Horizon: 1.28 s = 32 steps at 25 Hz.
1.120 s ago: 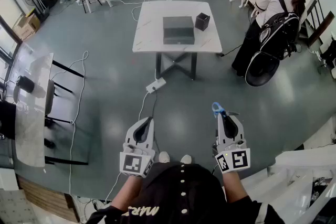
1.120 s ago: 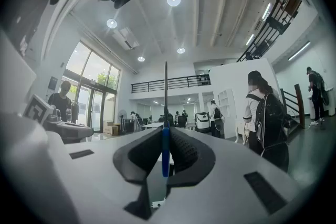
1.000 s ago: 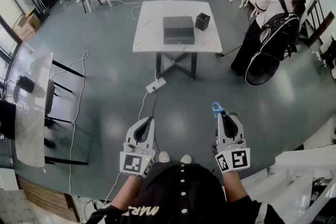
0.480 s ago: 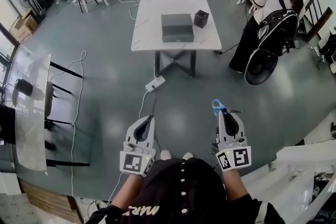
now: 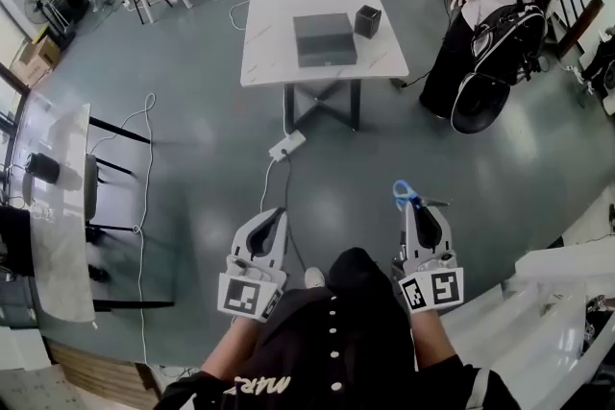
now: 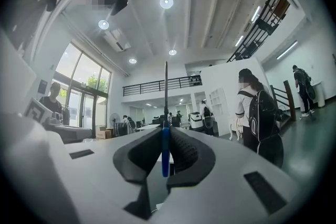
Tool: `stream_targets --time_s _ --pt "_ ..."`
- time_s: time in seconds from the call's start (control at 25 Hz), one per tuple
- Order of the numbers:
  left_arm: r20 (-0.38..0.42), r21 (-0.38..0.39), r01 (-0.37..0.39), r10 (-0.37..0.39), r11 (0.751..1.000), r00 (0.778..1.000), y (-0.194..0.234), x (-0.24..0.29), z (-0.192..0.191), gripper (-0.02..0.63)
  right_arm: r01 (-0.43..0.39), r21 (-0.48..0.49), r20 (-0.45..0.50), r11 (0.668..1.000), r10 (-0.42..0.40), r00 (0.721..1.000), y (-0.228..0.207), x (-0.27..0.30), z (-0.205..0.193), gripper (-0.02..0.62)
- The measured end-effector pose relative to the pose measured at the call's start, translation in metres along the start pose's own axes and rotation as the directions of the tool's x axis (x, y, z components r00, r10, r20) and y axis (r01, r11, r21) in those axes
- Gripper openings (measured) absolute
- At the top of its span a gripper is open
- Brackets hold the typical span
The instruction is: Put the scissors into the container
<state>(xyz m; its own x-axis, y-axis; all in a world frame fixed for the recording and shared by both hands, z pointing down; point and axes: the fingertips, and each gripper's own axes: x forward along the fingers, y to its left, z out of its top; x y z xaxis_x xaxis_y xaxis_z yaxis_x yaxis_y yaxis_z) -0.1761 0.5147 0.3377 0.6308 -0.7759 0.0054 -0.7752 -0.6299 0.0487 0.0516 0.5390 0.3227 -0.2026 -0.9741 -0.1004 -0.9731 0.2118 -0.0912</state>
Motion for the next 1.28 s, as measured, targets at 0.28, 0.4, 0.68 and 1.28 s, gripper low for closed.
stream_targets --time_s 0.28,0.4,0.68,1.28 --pt "-0.022 -0.018 -0.029 0.028 0.999 0.999 0.023 0.001 -0.008 0.026 0.002 0.001 -0.013 1.000 -0.002 1.000 0.008 0.020 -0.009 0.052" --pt "-0.044 -0.023 -0.043 0.042 0.999 0.998 0.030 0.010 -0.013 0.026 -0.006 -0.003 -0.006 1.000 0.006 1.000 0.006 0.031 -0.007 0.052" --pt "-0.055 -0.035 -0.065 0.063 0.997 0.997 0.043 0.043 -0.019 0.026 -0.009 -0.013 -0.022 1.000 0.009 1.000 -0.015 0.053 -0.013 0.052" --pt "-0.065 -0.040 -0.080 0.077 0.996 0.995 0.062 0.142 -0.017 0.026 -0.033 0.000 -0.014 0.999 0.033 0.999 -0.075 0.133 -0.015 0.052"
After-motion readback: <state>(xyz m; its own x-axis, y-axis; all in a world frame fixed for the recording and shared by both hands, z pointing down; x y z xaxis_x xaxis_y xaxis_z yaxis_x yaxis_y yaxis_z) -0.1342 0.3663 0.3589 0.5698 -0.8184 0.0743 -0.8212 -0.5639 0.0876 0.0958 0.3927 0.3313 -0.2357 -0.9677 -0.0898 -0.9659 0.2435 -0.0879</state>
